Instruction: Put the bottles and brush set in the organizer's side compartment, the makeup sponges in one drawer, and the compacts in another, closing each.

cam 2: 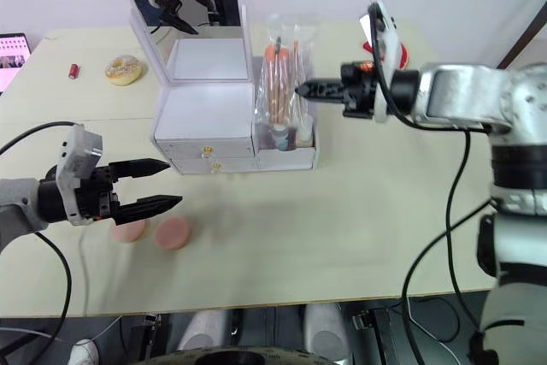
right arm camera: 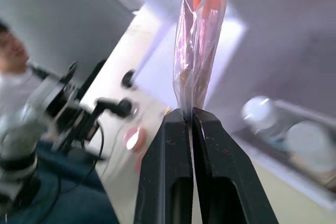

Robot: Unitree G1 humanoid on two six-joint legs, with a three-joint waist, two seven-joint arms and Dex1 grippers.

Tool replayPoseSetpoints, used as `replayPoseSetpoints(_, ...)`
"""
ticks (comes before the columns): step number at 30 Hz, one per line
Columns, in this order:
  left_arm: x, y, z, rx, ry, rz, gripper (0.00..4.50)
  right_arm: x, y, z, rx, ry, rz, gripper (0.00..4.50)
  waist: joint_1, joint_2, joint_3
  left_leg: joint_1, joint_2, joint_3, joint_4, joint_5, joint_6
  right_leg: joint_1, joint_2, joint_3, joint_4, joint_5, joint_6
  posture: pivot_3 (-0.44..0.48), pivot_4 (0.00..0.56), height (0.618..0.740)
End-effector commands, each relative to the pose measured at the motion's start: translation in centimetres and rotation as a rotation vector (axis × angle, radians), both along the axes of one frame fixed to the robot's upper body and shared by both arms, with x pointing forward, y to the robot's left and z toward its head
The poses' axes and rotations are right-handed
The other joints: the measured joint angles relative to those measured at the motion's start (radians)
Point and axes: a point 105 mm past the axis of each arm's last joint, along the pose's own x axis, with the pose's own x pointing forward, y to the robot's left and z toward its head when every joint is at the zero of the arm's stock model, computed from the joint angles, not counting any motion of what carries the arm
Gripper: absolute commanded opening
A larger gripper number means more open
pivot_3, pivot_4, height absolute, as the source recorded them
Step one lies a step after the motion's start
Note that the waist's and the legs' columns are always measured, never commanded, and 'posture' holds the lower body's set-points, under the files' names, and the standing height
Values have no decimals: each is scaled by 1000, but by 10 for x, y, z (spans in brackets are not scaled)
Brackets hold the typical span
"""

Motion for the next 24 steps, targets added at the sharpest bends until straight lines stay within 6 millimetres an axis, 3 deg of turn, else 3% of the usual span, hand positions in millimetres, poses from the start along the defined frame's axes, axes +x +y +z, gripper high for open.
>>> replayPoseSetpoints(1,1,-1,22,-11,-77,-5,4473,21,-2,7,-5,18,-53,0,1,0,0,-1,0,0,1,0,0,-1,0,0,1,0,0,0,150,739)
replayPoseSetpoints(8,-2,-2,37,-26,-116,-1,4473,42,4,4,-44,56,-56,0,1,0,0,-3,0,0,0,0,0,-3,0,0,2,2,4,0,150,739)
replayPoseSetpoints(24,-7,-5,36,-59,-124,23,4473,71,12,-6,-97,-37,-32,0,-4,1,0,-1,0,0,0,0,0,-3,0,0,5,2,4,0,150,739)
